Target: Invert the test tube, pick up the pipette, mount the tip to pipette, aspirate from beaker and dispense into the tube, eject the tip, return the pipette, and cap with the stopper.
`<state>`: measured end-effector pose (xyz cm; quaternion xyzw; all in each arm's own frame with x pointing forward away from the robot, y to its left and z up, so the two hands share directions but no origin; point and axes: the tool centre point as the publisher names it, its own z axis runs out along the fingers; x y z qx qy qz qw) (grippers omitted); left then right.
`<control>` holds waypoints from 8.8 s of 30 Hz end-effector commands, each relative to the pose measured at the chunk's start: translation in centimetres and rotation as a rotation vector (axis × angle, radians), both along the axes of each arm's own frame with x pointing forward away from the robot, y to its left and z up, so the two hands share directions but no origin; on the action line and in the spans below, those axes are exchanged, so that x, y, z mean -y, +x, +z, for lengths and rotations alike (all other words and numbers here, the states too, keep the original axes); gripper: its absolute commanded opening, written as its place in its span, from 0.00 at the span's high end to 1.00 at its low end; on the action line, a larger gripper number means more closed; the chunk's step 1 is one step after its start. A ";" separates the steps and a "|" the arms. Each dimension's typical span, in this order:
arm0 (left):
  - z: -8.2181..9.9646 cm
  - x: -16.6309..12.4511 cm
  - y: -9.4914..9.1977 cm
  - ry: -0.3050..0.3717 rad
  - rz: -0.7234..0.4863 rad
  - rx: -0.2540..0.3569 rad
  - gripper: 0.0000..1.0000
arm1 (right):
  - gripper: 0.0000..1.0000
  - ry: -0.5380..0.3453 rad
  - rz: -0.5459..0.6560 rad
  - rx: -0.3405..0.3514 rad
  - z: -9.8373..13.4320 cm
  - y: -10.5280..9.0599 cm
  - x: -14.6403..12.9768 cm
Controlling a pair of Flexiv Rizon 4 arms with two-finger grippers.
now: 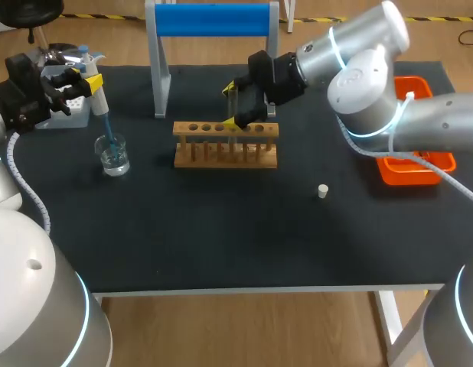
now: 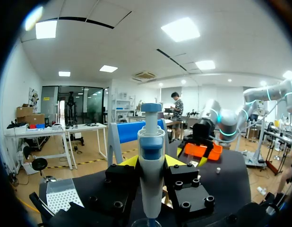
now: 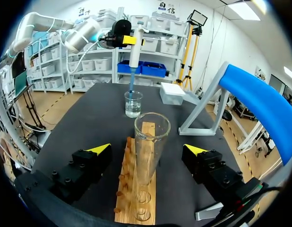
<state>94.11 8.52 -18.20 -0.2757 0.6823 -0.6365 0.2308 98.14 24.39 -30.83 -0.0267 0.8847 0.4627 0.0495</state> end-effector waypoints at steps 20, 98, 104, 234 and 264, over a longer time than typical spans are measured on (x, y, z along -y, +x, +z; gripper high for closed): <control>1.8 0.7 -0.6 0.035 -0.007 0.033 1.00 | 0.00 -0.002 0.001 -0.001 0.1 0.0 0.1; 19.6 20.4 2.9 0.058 -0.338 0.027 1.00 | 0.00 -0.002 0.001 -0.001 0.1 0.0 0.1; 19.4 22.0 3.1 0.038 -0.370 0.016 1.00 | 0.00 -0.002 0.001 -0.001 0.1 0.0 0.1; 15.8 26.8 4.4 0.013 -0.488 0.009 1.00 | 0.00 -0.002 0.001 -0.001 0.1 0.0 0.1; 15.2 26.0 4.4 -0.001 -0.467 0.029 1.00 | 0.00 -0.002 0.001 -0.001 0.1 0.0 0.1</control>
